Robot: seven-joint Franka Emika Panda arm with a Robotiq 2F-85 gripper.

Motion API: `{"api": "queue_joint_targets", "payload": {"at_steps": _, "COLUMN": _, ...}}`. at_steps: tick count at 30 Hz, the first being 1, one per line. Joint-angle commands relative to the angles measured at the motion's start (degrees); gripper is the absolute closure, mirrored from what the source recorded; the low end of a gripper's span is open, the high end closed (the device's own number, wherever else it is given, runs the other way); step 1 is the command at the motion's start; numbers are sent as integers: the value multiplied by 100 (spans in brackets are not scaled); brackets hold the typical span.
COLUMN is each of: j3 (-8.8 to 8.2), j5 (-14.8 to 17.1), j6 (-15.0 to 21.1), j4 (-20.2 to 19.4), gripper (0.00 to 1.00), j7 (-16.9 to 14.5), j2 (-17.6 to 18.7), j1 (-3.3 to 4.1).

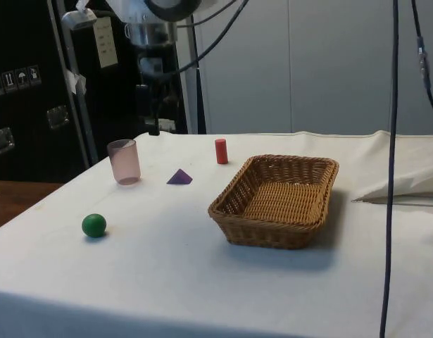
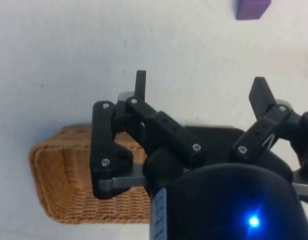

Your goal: Pick up the triangular block and place it into the basket.

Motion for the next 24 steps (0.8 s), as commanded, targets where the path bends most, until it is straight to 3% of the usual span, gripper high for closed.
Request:
{"api": "queue_joint_targets", "payload": {"at_steps": 1, "j3": 17, "j5": 69, "j6": 132, "j4": -29, "gripper": 0, "j7": -80, "j2": 40, "j1": -40}}
{"api": "queue_joint_targets", "payload": {"at_steps": 2, "j3": 0, "j5": 0, "j6": 0, "j4": 0, "gripper": 0, "j7": 0, "j2": 0, "j1": 0}}
{"api": "queue_joint_targets", "payload": {"at_steps": 3, "j3": 6, "j5": 69, "j6": 178, "j4": -29, "gripper": 0, "j7": -92, "j2": 69, "j1": -46}}
{"api": "queue_joint_targets", "payload": {"at_steps": 8, "j3": -74, "j5": 166, "j6": 315, "j4": -34, "gripper": 0, "j7": -327, "j2": 206, "j1": -103}}
{"api": "queue_joint_targets", "payload": {"at_steps": 9, "j3": -92, "j5": 201, "j6": 321, "j4": -40, "gripper": 0, "j7": -384, "j2": 212, "j1": -103}}
{"api": "queue_joint_targets", "payload": {"at_steps": 10, "j3": -138, "j5": 115, "j6": 275, "j4": -11, "gripper": 0, "j7": -281, "j2": 229, "j1": -46}}
{"api": "queue_joint_targets", "payload": {"at_steps": 11, "j3": -115, "j5": 229, "j6": 321, "j4": -40, "gripper": 0, "j7": -441, "j2": 218, "j1": -103}}
{"api": "queue_joint_targets", "payload": {"at_steps": 19, "j3": -252, "j5": 470, "j6": 344, "j4": -11, "gripper": 0, "j7": -911, "j2": 355, "j1": -132}}
{"api": "queue_joint_targets", "payload": {"at_steps": 20, "j3": -315, "j5": 384, "j6": 286, "j4": -29, "gripper": 0, "j7": -819, "j2": 315, "j1": -69}}
{"api": "queue_joint_targets", "payload": {"at_steps": 21, "j3": -281, "j5": 533, "j6": 361, "j4": 23, "gripper": 0, "j7": -1008, "j2": 418, "j1": -132}}
{"api": "queue_joint_targets", "payload": {"at_steps": 24, "j3": -304, "j5": 625, "j6": 378, "j4": 138, "gripper": 0, "j7": -1134, "j2": 567, "j1": -143}}
